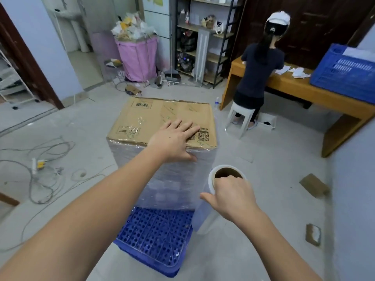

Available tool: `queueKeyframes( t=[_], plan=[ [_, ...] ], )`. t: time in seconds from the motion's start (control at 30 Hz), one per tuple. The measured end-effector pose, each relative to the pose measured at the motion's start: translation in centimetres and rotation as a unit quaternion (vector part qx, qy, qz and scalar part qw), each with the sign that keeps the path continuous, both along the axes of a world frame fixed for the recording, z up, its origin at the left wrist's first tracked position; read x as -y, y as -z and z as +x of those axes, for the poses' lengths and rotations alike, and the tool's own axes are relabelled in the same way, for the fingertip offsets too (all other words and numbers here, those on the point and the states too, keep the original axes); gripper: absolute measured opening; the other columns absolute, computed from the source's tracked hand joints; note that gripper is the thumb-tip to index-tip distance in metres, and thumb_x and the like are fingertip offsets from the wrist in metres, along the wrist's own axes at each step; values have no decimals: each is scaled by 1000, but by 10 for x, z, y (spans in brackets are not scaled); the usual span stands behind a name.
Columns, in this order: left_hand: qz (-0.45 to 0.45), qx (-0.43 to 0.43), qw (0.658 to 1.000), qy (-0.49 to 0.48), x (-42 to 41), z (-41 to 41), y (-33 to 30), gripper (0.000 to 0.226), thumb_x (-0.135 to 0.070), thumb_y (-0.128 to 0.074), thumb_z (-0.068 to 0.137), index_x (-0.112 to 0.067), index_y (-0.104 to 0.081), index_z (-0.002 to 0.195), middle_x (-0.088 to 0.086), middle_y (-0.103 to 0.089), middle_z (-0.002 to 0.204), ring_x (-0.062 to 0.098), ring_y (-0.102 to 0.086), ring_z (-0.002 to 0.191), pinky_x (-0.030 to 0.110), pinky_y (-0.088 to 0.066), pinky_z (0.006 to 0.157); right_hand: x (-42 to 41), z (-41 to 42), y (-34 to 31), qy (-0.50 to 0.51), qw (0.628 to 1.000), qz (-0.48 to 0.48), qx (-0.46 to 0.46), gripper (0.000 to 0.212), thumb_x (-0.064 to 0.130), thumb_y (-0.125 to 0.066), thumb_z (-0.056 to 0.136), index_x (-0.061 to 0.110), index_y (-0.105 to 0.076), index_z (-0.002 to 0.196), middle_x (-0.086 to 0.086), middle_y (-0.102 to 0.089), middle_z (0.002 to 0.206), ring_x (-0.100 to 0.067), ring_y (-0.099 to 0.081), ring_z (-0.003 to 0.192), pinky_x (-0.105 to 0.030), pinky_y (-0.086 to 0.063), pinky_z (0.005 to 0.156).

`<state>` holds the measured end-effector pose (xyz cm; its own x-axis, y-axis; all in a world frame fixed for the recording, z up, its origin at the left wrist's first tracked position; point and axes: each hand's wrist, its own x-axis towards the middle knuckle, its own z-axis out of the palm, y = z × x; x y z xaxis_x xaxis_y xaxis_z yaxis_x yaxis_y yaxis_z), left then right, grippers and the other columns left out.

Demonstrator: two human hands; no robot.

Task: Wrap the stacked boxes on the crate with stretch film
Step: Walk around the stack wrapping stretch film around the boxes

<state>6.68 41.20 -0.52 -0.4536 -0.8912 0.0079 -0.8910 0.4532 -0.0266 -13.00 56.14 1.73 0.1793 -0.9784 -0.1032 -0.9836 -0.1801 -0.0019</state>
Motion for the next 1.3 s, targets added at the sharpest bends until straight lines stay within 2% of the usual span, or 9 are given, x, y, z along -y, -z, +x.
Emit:
queueKeyframes(
  t=[0.17, 0.37, 0.47, 0.53, 0.7, 0.93, 1.03, 1.13, 1.3],
  plan=[
    [5, -3, 1000, 2, 2, -1, 1, 111, -91, -50, 78, -44, 3, 163, -7, -3, 174, 28, -4, 160, 50, -4, 129, -27, 12, -6, -82, 996, 38, -16, 42, 52, -55, 91, 18, -42, 71, 7, -39, 65, -20, -43, 70, -31, -23, 52],
    [5, -13, 1000, 9, 0, 1, 1, 111, -90, -51, 79, -41, 2, 164, -5, -3, 174, 31, -5, 160, 53, -5, 128, -57, 38, -1, -147, 987, 26, -54, 24, 36, -55, 96, 15, -63, 105, -6, -66, 97, -27, -50, 102, -30, -25, 70],
    [1, -17, 1000, 11, -2, 2, 1, 111, -90, -51, 79, -39, 0, 164, -3, -4, 174, 32, -6, 159, 54, -6, 128, -64, 38, 7, -180, 982, 25, -45, 13, 29, -62, 91, 16, -63, 90, -5, -65, 80, -28, -53, 95, -31, -40, 74],
    [-3, -18, 1000, 13, -3, 2, 1, 111, -90, -50, 79, -39, 1, 164, -2, -4, 174, 32, -6, 159, 54, -6, 128, -68, 36, 9, -192, 980, 45, -37, 13, 24, -69, 86, 20, -59, 77, -2, -63, 70, -28, -57, 88, -36, -49, 92],
    [-6, -15, 1000, 12, -4, 2, 2, 112, -90, -50, 79, -38, 0, 164, -2, -4, 174, 33, -6, 159, 55, -6, 128, -75, 36, 2, -234, 971, 31, -35, 14, 15, -69, 82, 27, -62, 80, 6, -65, 74, -15, -54, 80, -25, -12, 121],
    [-4, -12, 1000, 9, -3, -1, 2, 112, -91, -51, 78, -39, 0, 164, -3, -4, 174, 32, -5, 159, 55, -7, 128, -82, 42, -3, -204, 978, 30, -41, 23, 7, -59, 80, 24, -44, 83, 4, -51, 66, -20, -46, 71, -32, -13, 122],
    [-11, -14, 1000, 8, -5, -1, 2, 113, -90, -51, 78, -39, 0, 164, -3, -6, 174, 32, -7, 159, 54, -8, 128, -88, 56, -2, -140, 989, 35, -28, 30, 43, -58, 90, 19, -50, 106, -5, -66, 85, -25, -56, 95, -34, -23, 118],
    [-12, -13, 1000, 7, -7, 0, 1, 113, -90, -52, 78, -38, -1, 164, -3, -7, 174, 33, -8, 159, 54, -8, 128, -90, 69, 0, -70, 997, 26, -9, 54, 68, -46, 90, 17, -48, 108, -5, -68, 89, -27, -53, 98, -31, -32, 86],
    [-13, -14, 1000, 8, -6, 0, 2, 114, -91, -52, 77, -38, -2, 164, -2, -9, 174, 33, -9, 159, 55, -9, 128, -93, 83, 3, 9, 1000, -9, 0, 23, 38, -47, 98, 17, -39, 94, 0, -58, 78, -24, -48, 69, -34, -27, 67]
  ],
)
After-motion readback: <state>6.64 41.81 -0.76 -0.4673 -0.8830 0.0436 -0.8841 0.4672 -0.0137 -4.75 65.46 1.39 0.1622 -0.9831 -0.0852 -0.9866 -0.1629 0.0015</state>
